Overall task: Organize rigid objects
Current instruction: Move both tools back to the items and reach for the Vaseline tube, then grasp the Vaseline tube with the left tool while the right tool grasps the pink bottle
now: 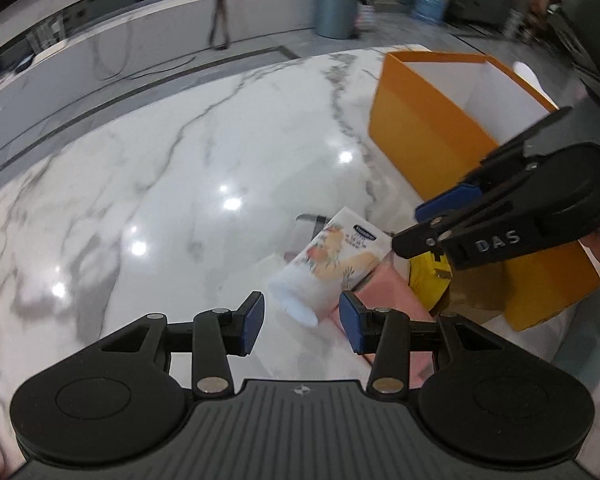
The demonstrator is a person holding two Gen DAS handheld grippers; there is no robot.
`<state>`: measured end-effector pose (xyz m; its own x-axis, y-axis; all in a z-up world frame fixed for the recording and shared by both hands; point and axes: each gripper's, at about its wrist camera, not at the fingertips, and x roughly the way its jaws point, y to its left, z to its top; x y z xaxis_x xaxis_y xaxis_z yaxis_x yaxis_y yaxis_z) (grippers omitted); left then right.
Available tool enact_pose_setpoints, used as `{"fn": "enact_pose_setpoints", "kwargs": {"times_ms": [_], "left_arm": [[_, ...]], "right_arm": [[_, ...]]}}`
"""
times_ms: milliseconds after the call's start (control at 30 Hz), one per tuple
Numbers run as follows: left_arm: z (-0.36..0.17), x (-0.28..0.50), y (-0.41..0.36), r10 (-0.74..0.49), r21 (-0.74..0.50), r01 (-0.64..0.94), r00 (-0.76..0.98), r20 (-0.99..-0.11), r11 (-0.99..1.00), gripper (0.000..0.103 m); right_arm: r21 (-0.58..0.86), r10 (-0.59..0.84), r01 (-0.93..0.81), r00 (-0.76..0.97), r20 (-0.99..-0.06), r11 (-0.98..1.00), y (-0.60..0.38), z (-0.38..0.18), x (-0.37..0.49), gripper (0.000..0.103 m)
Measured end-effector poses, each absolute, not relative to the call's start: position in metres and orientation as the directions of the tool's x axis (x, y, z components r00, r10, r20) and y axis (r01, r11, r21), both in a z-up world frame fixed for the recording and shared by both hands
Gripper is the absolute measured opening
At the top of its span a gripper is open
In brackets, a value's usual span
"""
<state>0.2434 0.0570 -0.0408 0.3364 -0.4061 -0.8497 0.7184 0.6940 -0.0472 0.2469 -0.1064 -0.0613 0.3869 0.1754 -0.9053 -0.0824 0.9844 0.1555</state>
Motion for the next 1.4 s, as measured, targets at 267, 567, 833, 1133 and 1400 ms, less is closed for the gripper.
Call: {"fn": "enact_pose_setpoints", "kwargs": {"times_ms": [267,567,833,1133,1400], "left_arm": [[-0.058,0.269,0.037,-0.411,-0.069,0.770,0.260,-0.874,0.634,0.062],[-0.076,0.274,0.012,-0.387,-0.079,0.797,0.201,-0.900,0.599,0.070],[-0.069,0.267,0.009,-0.341,-0.037,0.769,0.239,-0.909,0.638,0.053],[-0.060,0.252,0.063,-0.295,-0.112,0.585,0.228,-0.928,0.803,0.047],[-0.063,0.226,0.102,-0.341,-0.248,0.413,0.169,-0.925,0.876,0.047]], "right_arm": [[0.165,0.176,-0.060,0.365,-0.914,0.984,-0.111,-0.078,0.268,0.024],[0.223,0.214,-0.016,0.355,-0.910,0.975,-0.119,-0.090,0.280,0.024],[0.238,0.226,-0.017,0.385,-0.895,0.971,-0.118,-0.083,0.276,0.024],[0.259,0.259,-0.055,0.401,-0.879,0.964,-0.108,-0.069,0.251,0.024],[0.277,0.282,-0.070,0.398,-0.873,0.958,-0.087,-0.065,0.212,0.031]]}}
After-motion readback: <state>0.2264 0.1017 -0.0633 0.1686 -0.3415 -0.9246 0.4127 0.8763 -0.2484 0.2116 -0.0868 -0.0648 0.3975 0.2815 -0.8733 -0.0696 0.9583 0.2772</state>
